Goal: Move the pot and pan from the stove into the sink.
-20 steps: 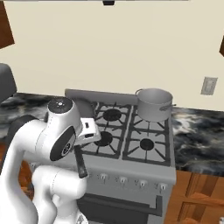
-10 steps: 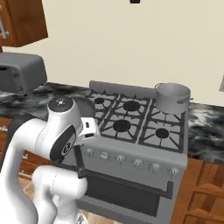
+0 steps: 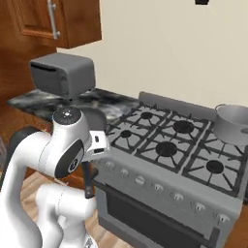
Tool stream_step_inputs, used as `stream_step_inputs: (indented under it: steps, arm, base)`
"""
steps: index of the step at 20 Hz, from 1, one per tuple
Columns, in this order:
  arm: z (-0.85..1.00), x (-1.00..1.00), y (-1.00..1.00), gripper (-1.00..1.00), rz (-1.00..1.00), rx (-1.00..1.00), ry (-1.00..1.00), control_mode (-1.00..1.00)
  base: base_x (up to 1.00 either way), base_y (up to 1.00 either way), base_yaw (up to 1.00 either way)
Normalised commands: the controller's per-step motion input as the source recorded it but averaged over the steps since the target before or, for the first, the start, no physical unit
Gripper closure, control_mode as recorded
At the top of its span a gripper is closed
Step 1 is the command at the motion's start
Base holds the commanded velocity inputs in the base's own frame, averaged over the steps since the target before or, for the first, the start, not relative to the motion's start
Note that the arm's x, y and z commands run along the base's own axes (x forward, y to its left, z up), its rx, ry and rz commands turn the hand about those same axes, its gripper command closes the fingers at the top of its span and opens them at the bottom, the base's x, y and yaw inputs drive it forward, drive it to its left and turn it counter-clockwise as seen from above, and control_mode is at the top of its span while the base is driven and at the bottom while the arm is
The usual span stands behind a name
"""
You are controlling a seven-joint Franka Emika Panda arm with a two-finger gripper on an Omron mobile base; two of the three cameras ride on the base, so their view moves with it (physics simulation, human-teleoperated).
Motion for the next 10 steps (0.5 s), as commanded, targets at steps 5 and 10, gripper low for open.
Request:
stream_step_inputs:
  steps: [5, 10]
  arm:
    - [0.00, 0.00, 0.00, 1.00, 0.00, 0.00, 0.00, 1.00]
    - [0.00, 0.00, 0.00, 1.00, 0.00, 0.00, 0.00, 1.00]
  base:
    - [-0.14, -0.05, 0.47]
    - [-0.09, -0.02, 0.48]
